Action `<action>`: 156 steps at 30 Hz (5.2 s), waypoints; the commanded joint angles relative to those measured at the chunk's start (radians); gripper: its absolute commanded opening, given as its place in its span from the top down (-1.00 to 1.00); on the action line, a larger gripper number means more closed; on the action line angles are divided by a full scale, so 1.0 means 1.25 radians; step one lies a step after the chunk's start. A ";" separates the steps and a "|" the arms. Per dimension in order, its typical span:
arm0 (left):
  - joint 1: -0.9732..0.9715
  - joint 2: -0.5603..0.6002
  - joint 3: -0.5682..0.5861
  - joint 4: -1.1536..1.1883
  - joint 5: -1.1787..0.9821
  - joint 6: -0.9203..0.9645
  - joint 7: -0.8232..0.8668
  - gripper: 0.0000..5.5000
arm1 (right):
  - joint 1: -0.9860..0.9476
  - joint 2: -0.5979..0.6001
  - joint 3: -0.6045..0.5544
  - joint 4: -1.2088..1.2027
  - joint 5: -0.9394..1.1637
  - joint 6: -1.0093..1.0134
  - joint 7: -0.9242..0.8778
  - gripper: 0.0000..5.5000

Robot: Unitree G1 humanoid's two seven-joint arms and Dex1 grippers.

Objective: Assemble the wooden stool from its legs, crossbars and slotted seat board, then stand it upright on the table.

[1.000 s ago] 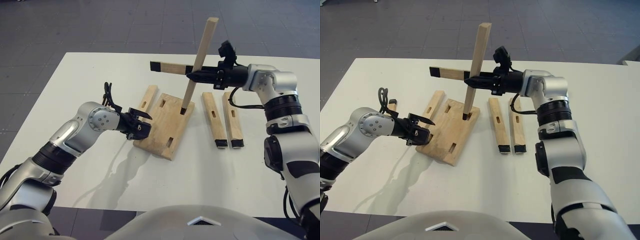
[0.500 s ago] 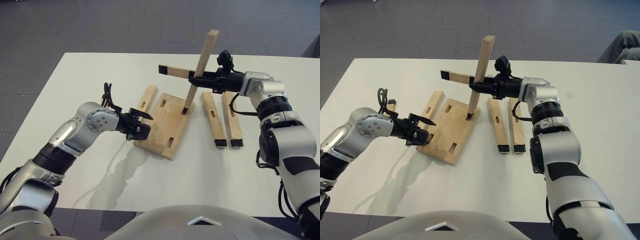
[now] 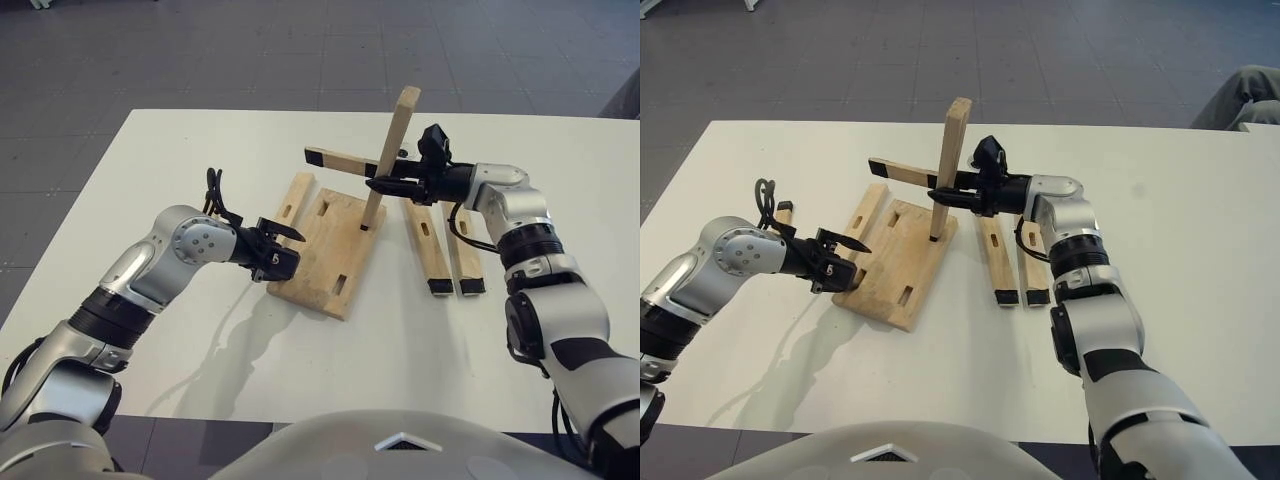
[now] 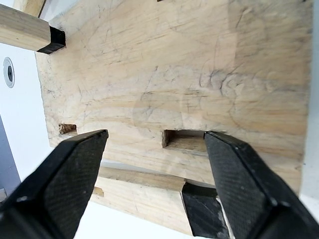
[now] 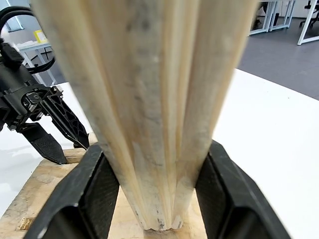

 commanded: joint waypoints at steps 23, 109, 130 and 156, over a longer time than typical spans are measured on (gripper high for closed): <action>0.081 -0.037 -0.010 -0.023 0.032 0.039 -0.008 -0.30 | 0.254 -0.066 0.256 0.012 -0.101 0.077 -0.006 0.26; 0.229 -0.052 0.015 -0.157 0.049 0.147 0.034 -0.30 | 0.102 0.135 -0.163 -0.456 0.260 0.557 -0.732 0.10; 0.309 -0.211 0.032 -0.318 0.051 0.464 0.154 -0.30 | -0.114 -0.088 -0.321 -0.609 0.245 0.475 -0.886 0.10; 0.217 -0.378 0.044 -0.618 0.034 0.992 0.350 -0.30 | 0.638 -0.029 -0.150 -0.916 0.057 0.635 -0.943 -0.42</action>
